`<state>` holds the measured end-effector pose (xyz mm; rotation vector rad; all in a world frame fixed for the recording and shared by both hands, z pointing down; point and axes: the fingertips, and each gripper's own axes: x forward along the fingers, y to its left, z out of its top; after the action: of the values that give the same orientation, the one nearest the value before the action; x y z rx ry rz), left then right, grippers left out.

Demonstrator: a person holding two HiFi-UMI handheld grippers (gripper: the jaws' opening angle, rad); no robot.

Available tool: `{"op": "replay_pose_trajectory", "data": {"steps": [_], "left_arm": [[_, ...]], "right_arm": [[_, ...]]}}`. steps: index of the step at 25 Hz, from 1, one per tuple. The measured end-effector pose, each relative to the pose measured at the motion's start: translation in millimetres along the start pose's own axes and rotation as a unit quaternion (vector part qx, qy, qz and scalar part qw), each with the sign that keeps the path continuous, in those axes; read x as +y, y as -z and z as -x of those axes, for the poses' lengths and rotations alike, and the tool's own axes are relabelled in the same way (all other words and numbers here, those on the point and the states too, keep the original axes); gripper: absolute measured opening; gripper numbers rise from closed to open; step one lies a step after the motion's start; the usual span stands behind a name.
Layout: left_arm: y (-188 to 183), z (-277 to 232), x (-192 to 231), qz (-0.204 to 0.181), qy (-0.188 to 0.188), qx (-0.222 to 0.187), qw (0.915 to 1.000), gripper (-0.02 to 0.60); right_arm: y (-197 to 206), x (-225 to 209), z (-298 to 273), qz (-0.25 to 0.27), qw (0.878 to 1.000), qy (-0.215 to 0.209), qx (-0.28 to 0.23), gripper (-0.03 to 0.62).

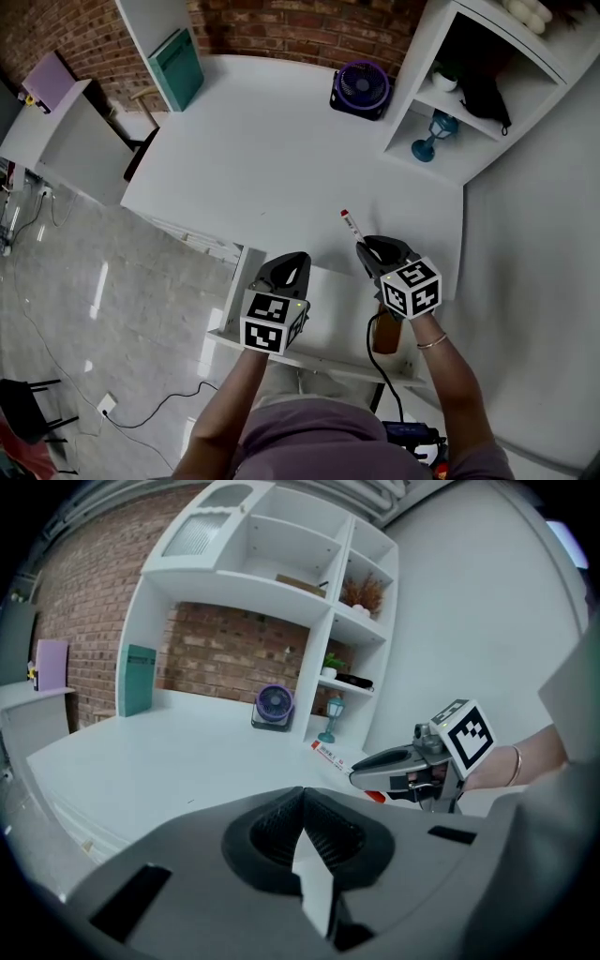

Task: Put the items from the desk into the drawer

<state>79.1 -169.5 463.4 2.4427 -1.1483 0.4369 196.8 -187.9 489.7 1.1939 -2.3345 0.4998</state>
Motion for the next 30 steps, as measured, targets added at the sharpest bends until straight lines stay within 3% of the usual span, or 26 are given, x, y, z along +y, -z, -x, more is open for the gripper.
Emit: {"op": "replay_pose_trajectory", "data": {"steps": [16,30], "left_arm": [[13.6,11.1,-19.9,-0.022,0.005,0.014,0.9997,-0.002],[36.0,52.7,21.1,0.005,-0.067,0.016,0.9976,-0.002]], "right_arm": [[14.2,58.1,46.5,-0.073,0.996,-0.022,-0.043,0.069],[47.5,110.4,12.8,-0.050,0.995,-0.086,0.011,0.069]]}}
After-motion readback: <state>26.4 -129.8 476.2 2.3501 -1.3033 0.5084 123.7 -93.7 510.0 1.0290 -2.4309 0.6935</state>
